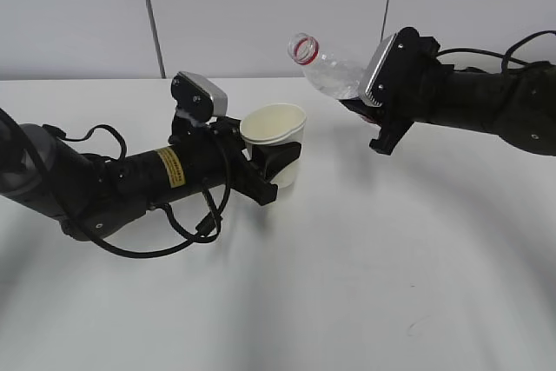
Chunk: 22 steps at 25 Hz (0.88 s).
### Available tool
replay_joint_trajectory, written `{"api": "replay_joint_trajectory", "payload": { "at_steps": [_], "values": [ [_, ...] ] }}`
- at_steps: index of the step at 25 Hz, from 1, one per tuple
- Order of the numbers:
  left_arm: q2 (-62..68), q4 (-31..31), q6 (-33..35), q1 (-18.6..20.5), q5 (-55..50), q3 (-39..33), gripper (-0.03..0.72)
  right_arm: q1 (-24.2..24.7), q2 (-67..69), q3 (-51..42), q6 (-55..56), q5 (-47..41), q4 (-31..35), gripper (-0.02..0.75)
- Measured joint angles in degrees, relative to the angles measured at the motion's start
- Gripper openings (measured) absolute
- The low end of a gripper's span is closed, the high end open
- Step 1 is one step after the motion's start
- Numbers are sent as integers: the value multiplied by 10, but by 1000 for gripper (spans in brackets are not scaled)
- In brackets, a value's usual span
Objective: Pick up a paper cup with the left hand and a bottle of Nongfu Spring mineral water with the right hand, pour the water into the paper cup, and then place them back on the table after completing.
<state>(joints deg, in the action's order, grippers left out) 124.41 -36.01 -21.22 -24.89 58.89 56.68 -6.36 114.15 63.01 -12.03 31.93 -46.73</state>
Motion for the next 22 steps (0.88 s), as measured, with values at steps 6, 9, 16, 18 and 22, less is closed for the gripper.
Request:
{"api": "replay_joint_trajectory", "payload": {
  "at_steps": [6,9,16,18,22],
  "values": [
    [0,-4,0,0,0,0,382,0,0,2,-72,-2,23,344],
    [0,-10,-4,0,0,0,382,0,0,5,-98,-2,25,344],
    [0,-20,-13,0,7,0,382,0,0,16,-153,-10,26,344],
    [0,-21,-13,0,9,0,382,0,0,16,-177,-11,27,344],
    [0,-23,-16,0,12,0,382,0,0,16,-222,-11,41,344]
  ]
}}
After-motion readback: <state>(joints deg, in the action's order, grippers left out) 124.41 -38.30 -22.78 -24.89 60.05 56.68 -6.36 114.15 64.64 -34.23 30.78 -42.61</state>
